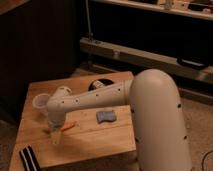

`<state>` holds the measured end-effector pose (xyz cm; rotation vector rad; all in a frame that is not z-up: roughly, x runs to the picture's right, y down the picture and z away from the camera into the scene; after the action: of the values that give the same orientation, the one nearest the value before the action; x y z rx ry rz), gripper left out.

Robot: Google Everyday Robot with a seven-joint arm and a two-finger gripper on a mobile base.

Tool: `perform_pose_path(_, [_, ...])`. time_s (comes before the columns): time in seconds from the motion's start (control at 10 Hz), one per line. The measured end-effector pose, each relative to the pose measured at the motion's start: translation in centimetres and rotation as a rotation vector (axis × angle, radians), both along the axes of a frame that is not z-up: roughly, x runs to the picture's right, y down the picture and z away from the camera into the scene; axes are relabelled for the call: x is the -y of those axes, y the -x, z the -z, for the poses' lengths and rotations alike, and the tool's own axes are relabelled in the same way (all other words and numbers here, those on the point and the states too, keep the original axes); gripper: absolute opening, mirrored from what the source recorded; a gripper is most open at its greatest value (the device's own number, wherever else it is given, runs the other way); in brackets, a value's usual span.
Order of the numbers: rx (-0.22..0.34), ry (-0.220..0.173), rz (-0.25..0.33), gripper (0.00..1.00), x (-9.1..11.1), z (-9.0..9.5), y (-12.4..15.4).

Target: Place the pepper in the ceramic cup

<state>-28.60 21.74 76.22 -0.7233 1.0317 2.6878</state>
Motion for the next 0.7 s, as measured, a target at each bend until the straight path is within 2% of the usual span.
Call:
perform_pose_path(0.5, [-0.009,0.014,0.005,0.80,-1.0,-1.4,0.6])
perform_pose_path(0.7, [-0.017,0.033,0.004,0.80,-1.3,-1.9,0.7])
